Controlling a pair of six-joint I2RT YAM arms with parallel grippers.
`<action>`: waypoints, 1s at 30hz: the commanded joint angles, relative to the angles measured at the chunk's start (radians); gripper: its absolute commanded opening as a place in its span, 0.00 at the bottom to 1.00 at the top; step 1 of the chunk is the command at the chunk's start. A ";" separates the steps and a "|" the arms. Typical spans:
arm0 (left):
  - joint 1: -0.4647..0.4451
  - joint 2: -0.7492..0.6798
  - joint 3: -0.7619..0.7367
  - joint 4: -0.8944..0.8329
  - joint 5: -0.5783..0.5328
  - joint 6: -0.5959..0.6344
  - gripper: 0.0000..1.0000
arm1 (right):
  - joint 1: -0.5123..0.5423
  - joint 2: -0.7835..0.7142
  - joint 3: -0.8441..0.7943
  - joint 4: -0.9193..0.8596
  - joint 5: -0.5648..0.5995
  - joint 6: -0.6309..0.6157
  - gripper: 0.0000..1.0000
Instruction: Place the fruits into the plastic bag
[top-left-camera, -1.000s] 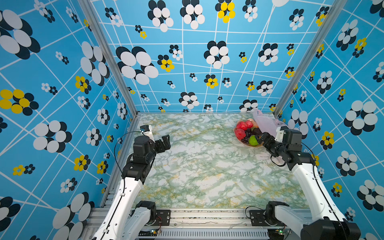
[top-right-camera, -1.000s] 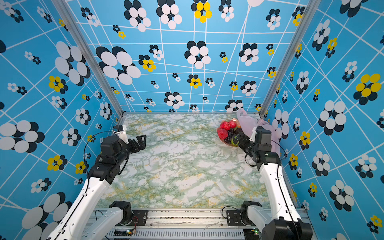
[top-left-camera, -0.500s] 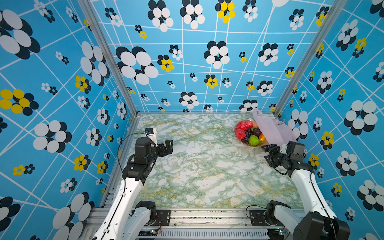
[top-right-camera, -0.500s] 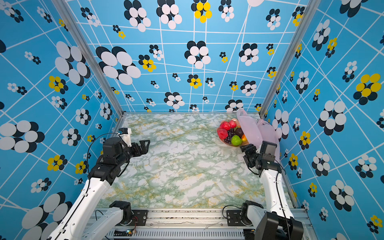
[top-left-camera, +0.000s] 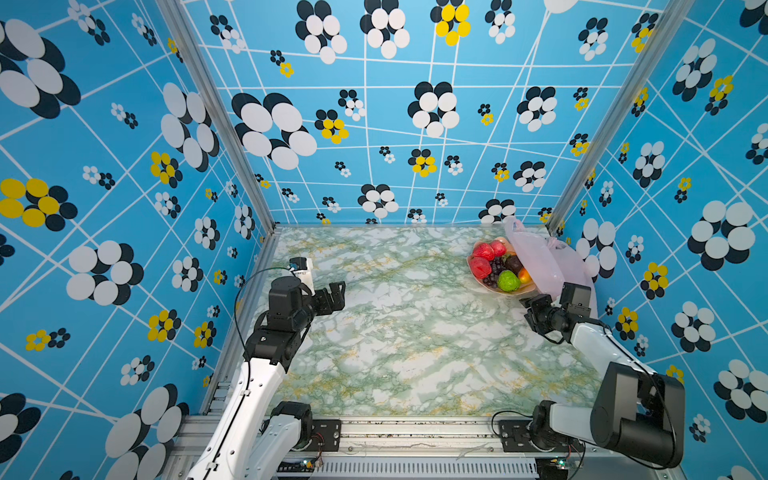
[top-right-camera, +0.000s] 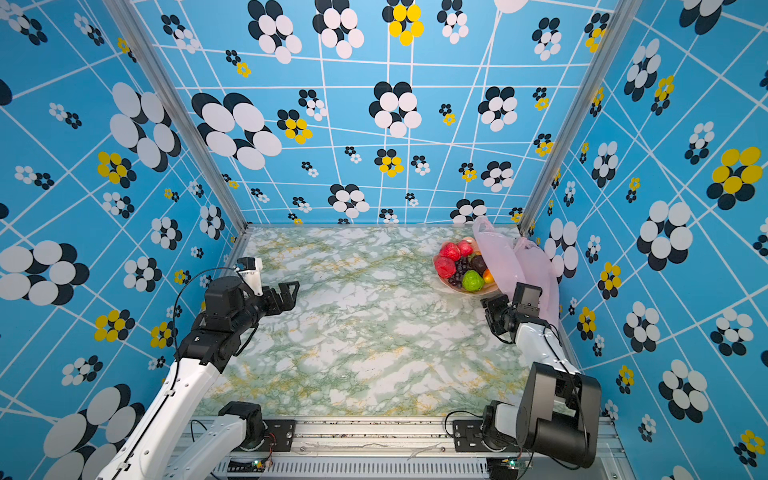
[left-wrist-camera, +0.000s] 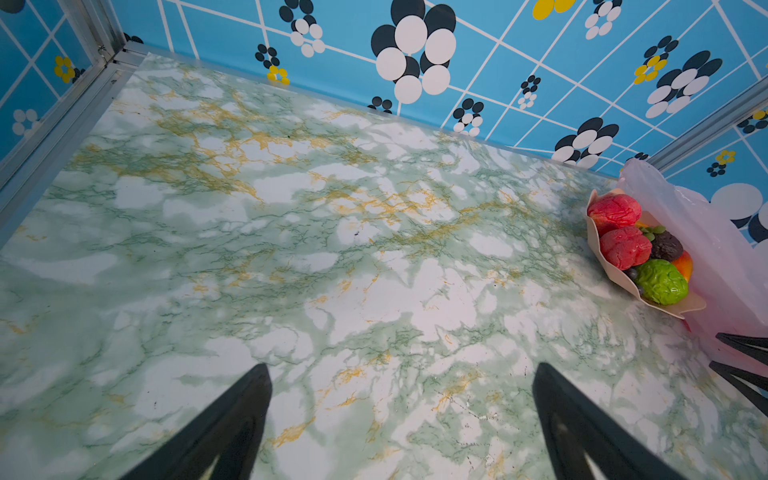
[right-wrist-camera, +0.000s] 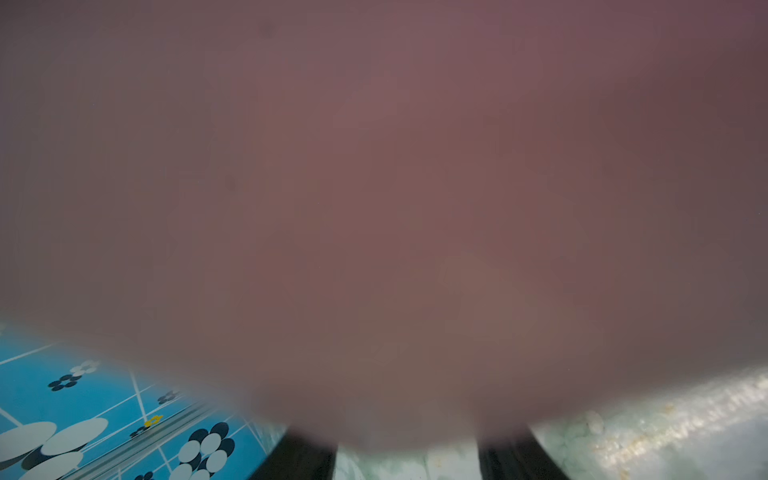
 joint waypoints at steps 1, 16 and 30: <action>-0.005 -0.005 -0.015 -0.015 -0.022 0.022 0.99 | -0.005 0.062 0.052 0.052 0.030 -0.032 0.50; -0.007 0.014 -0.014 -0.022 -0.028 0.033 0.99 | -0.005 0.256 0.186 0.072 0.004 -0.070 0.40; -0.005 0.014 -0.016 -0.029 -0.042 0.042 0.99 | -0.002 0.359 0.245 0.090 -0.009 -0.084 0.28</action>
